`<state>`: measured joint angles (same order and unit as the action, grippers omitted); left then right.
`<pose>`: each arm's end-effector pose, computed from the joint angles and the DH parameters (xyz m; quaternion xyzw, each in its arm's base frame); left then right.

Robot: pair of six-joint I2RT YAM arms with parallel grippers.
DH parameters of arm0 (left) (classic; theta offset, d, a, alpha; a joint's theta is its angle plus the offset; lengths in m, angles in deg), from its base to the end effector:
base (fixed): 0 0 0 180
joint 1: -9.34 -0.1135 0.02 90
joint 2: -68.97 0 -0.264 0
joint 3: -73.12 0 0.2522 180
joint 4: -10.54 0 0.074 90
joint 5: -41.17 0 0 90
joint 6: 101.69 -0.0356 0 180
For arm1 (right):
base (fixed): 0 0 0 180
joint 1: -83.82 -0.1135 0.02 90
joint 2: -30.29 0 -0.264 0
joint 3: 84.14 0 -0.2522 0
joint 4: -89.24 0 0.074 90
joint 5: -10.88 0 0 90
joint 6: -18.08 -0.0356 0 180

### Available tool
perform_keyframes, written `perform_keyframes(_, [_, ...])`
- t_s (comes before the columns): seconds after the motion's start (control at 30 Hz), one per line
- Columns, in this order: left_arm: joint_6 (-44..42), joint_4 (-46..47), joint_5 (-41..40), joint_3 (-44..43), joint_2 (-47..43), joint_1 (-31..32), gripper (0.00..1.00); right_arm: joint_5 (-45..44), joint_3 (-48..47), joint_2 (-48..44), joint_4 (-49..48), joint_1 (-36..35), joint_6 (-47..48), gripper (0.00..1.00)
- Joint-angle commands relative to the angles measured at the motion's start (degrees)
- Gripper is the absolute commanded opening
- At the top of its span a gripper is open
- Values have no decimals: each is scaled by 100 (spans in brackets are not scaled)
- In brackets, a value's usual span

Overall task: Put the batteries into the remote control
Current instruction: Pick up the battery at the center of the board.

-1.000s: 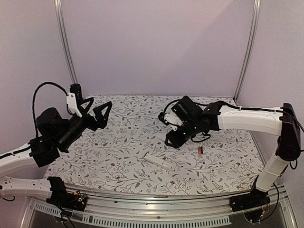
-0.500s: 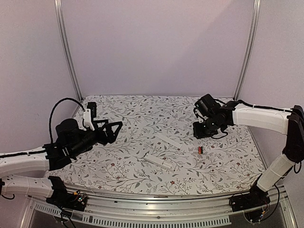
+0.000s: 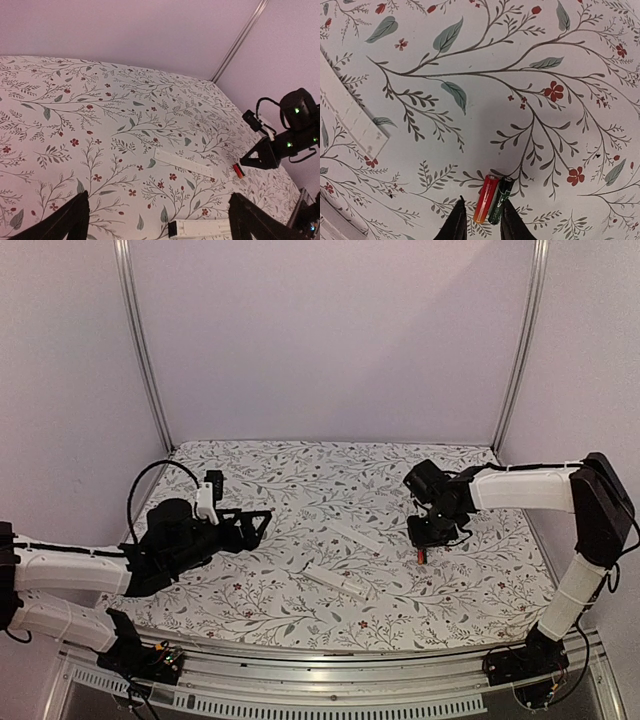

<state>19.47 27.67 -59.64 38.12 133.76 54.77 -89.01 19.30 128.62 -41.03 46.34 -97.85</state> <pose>0.1681 -0.1611 0.2032 0.0381 0.7786 -0.3278 0.5338 0.2633 0.1942 0.1777 -0.0852 0.9797 0.0118 0.1810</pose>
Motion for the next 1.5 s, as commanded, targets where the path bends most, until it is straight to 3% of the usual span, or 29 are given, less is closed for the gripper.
perform_keyframes(0.0, [-174, 314, 328, -507, 538, -86, 97, 91, -10, 216, -43, 72, -50, 22])
perform_keyframes(0.37, [-281, 169, 655, -1097, 1045, -183, 98, 308, 189, 371, -140, 74, -140, 19])
perform_keyframes(0.93, [497, -423, 17, -356, -483, -140, 94, 203, 38, 591, -100, 82, 350, 15])
perform_keyframes(1.13, [-57, -614, -35, -372, -687, -140, 95, 576, 54, 526, -376, 82, 293, 9])
perform_keyframes(1.3, [-486, -209, 30, -330, -486, -139, 96, 791, 81, 663, -503, 82, 319, 0])
perform_keyframes(1.47, [-1080, 153, 416, -433, -190, -139, 95, 923, -108, 380, -520, 117, 603, 0])
